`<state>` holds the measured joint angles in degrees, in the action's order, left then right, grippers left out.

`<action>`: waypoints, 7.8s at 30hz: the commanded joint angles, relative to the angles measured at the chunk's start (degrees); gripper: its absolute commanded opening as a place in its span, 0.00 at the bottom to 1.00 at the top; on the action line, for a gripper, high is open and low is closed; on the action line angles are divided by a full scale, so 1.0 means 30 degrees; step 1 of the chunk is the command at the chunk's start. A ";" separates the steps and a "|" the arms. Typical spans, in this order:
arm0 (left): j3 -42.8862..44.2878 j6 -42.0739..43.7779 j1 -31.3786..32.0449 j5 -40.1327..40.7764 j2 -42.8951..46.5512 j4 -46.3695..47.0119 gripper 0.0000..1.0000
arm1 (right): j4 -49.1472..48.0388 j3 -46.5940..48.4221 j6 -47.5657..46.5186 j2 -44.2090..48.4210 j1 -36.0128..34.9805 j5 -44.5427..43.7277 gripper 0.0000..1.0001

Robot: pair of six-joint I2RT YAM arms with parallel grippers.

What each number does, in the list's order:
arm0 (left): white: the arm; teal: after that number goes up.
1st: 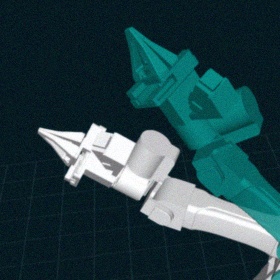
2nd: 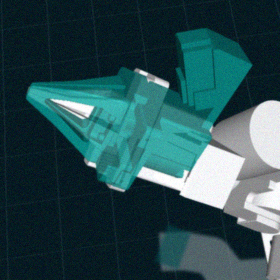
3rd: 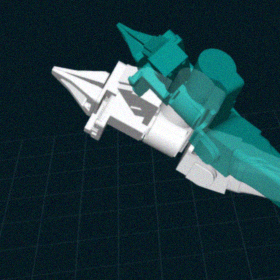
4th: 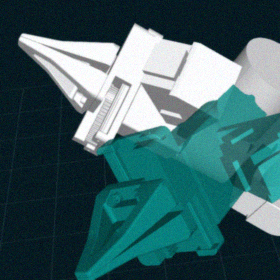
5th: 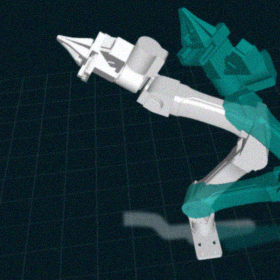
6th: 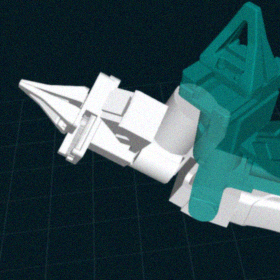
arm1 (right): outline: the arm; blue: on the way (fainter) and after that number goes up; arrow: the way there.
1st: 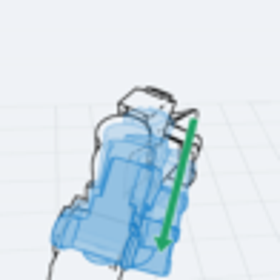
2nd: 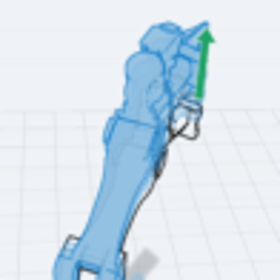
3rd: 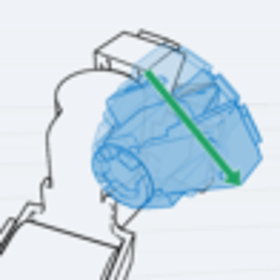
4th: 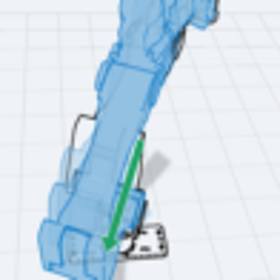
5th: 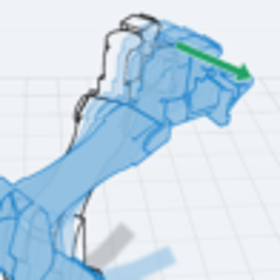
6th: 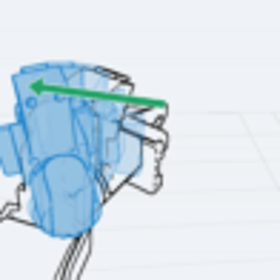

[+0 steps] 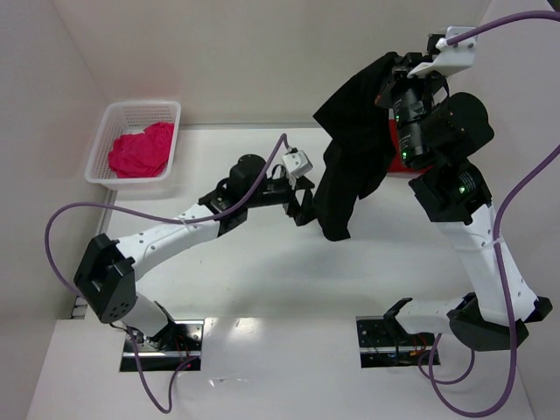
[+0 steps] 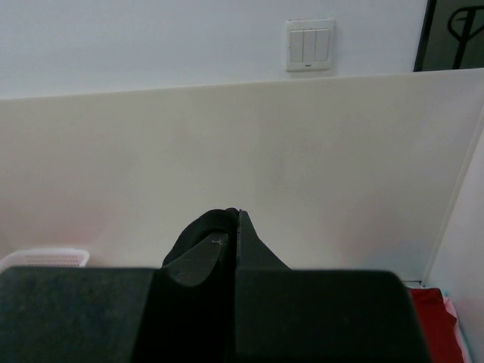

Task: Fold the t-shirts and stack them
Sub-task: Flatten out the tshirt

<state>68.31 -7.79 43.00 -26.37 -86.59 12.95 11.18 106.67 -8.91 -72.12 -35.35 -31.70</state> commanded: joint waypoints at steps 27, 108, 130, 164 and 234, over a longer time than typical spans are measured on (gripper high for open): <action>0.1897 -0.5690 0.6054 1.5318 -0.5503 0.0690 0.97 | -0.1178 0.0448 0.0334 -0.0248 0.0095 0.0255 0.00; 0.3885 0.1748 0.7257 2.6818 0.6663 -0.4287 0.00 | -0.4369 -0.6990 0.3728 0.2447 0.1179 0.0841 0.00; 0.5532 -0.0591 -0.4915 1.5415 0.3376 -0.3819 0.00 | -0.4783 -0.7640 0.4082 0.1778 0.1179 0.1753 0.00; 0.2719 -0.2500 -1.2167 0.2819 0.3139 -0.8535 0.12 | -0.6192 -0.8399 0.1182 0.3500 0.2585 -0.2879 0.00; 0.0082 -0.1504 -0.7772 -0.1753 -0.5386 -1.0266 0.73 | -0.1969 -1.2940 0.5811 0.1715 0.2937 -0.1444 0.00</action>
<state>67.11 -11.99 20.05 -27.27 -102.37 -20.84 9.41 65.67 8.88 -67.48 -26.96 -35.14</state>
